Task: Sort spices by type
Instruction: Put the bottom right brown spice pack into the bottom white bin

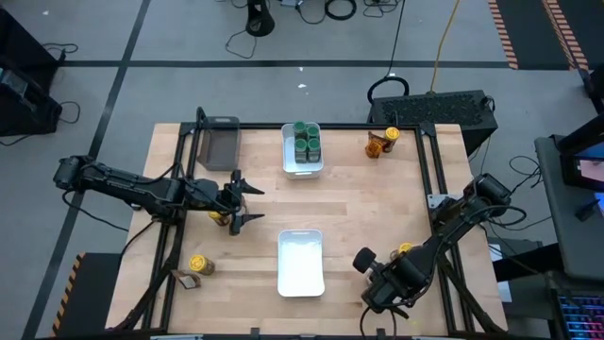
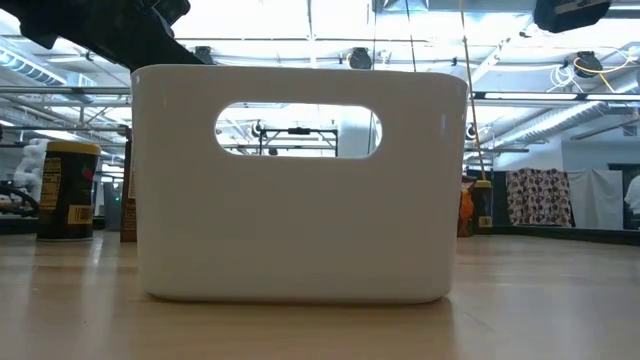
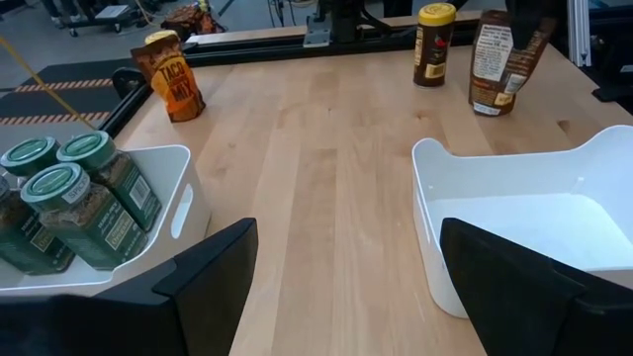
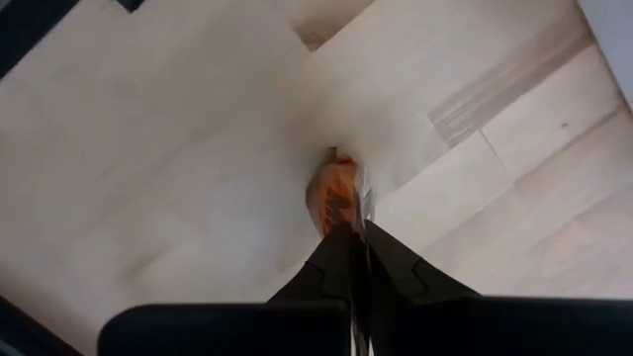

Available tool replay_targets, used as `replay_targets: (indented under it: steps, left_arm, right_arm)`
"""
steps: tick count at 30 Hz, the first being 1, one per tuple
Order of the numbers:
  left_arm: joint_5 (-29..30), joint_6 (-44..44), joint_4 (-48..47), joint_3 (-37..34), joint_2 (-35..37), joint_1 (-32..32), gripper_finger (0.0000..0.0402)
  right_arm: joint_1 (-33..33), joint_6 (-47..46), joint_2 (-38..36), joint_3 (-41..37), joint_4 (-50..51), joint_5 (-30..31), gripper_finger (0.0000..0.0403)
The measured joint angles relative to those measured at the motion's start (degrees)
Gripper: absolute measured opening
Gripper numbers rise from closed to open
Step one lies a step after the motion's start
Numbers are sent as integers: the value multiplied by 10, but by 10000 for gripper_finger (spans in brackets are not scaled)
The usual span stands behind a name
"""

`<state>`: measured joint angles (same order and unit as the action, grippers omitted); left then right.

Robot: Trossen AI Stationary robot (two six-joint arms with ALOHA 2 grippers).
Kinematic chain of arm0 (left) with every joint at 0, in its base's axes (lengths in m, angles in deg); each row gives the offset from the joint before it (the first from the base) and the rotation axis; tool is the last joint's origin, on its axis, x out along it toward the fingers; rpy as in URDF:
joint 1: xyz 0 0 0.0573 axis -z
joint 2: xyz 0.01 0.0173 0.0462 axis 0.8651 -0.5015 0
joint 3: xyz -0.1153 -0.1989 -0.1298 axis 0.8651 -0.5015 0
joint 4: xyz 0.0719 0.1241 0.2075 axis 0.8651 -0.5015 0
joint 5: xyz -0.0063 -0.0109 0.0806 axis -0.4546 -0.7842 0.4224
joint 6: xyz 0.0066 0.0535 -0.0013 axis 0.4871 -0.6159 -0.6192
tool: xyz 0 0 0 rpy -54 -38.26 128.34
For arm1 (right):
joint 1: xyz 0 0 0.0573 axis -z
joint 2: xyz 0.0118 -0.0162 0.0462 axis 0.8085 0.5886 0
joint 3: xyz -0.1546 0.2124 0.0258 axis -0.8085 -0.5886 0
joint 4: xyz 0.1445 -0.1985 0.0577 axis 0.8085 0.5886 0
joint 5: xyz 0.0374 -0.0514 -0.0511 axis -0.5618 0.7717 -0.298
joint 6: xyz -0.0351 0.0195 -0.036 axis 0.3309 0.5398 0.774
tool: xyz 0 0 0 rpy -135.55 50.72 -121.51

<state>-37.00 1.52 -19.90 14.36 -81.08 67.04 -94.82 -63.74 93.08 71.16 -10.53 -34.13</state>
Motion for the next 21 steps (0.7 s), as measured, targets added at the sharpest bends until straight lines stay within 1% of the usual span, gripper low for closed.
replay_targets:
  steps: [10, 12, 15, 21]
  left_arm:
    - [0, 0, 0, 0, 0, 0, 322]
    - [0, 0, 0, 0, 0, 0, 322]
    - [0, 0, 0, 0, 0, 0, 322]
    - [0, 0, 0, 0, 0, 0, 322]
  right_arm:
    - [28, -22, 0, 0, -77, -5, 0]
    - [33, -30, 0, 0, -95, -16, 0]
    - [41, -38, 0, 0, -117, -47, 0]
    - [46, -47, 0, 0, -139, -52, 0]
